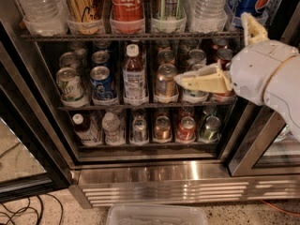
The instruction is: Pick water bottle from top shelf of fridge
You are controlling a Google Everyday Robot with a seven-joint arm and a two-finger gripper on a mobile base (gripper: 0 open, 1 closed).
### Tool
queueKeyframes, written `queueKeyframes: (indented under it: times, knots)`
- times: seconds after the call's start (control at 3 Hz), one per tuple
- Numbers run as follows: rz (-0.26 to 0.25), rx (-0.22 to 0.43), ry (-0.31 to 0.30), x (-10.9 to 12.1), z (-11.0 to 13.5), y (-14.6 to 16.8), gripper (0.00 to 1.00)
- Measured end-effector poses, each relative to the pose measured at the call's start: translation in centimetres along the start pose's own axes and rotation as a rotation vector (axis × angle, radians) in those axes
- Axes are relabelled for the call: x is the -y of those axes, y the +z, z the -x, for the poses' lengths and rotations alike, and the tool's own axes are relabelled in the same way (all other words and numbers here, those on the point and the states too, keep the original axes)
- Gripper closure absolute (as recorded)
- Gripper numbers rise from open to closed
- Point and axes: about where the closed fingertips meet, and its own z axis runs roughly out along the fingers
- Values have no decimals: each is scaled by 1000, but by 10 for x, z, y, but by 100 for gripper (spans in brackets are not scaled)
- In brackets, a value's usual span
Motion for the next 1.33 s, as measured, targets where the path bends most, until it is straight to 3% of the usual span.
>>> queueKeyframes:
  times: [0.33,0.67,1.0,1.33]
  knots:
    - [-205,29,152,68,-39,-16,0]
    - [-377,26,251,110,-93,-56,0]
    - [-375,26,252,110,-92,-56,0]
    - [-306,71,303,74,-66,-47,0]
